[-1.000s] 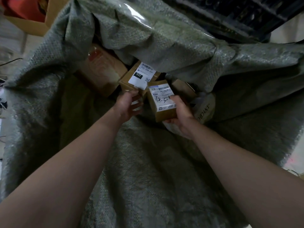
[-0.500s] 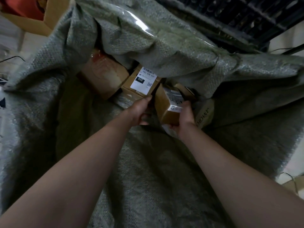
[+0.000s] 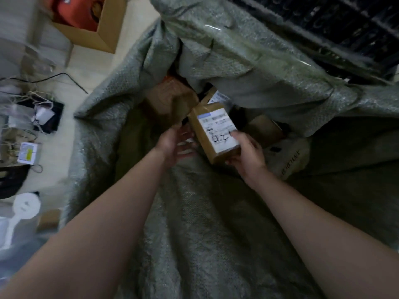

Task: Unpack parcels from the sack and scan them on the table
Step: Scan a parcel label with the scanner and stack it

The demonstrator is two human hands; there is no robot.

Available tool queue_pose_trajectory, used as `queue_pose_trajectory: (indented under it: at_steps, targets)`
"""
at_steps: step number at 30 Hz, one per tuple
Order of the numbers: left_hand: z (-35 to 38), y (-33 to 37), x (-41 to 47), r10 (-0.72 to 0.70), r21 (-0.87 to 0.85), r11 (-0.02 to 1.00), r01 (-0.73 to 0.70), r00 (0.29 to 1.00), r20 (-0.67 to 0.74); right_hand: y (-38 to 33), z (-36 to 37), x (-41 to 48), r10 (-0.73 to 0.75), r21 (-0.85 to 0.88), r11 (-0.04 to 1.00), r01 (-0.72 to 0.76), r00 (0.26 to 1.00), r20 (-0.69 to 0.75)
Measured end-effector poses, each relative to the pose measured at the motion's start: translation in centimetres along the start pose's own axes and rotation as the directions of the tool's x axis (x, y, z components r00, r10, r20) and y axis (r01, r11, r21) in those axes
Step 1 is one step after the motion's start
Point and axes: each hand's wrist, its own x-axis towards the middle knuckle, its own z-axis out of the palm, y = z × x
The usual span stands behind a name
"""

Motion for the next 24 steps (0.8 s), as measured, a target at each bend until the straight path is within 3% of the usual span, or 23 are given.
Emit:
queue_pose_trajectory:
  at_steps: [5, 8, 13, 19, 24]
  targets:
    - [-3.7, -1.9, -2.6, -0.128, -0.132, 0.986, 0.100, 0.966, -0.225, -0.1, 5.8, 0.3, -0.062, -0.410, 0.902, 0.133, 0.981, 0.182]
    - [-6.1, -3.0, -3.5, -0.173, -0.252, 0.964, 0.087, 0.922, -0.346, 0.6, 9.8, 1.2, -0.013, -0.542, 0.820, 0.183, 0.953, 0.303]
    - [-6.8, -4.4, -3.3, -0.221, -0.325, 0.941, 0.095, 0.900, -0.376, 3.3, 16.7, 3.2, 0.148, -0.375, 0.927, -0.012, 0.930, 0.336]
    - [-7.8, -5.2, -1.2, -0.240, -0.465, 0.885, 0.041, 0.894, -0.378, 5.1, 19.7, 6.0, 0.050, -0.360, 0.930, 0.069, 0.949, 0.310]
    - [-9.1, -5.6, 0.1, -0.181, -0.494, 0.869, -0.010, 0.924, -0.337, 6.1, 19.6, 7.1, 0.123, -0.267, 0.963, -0.024, 0.924, 0.361]
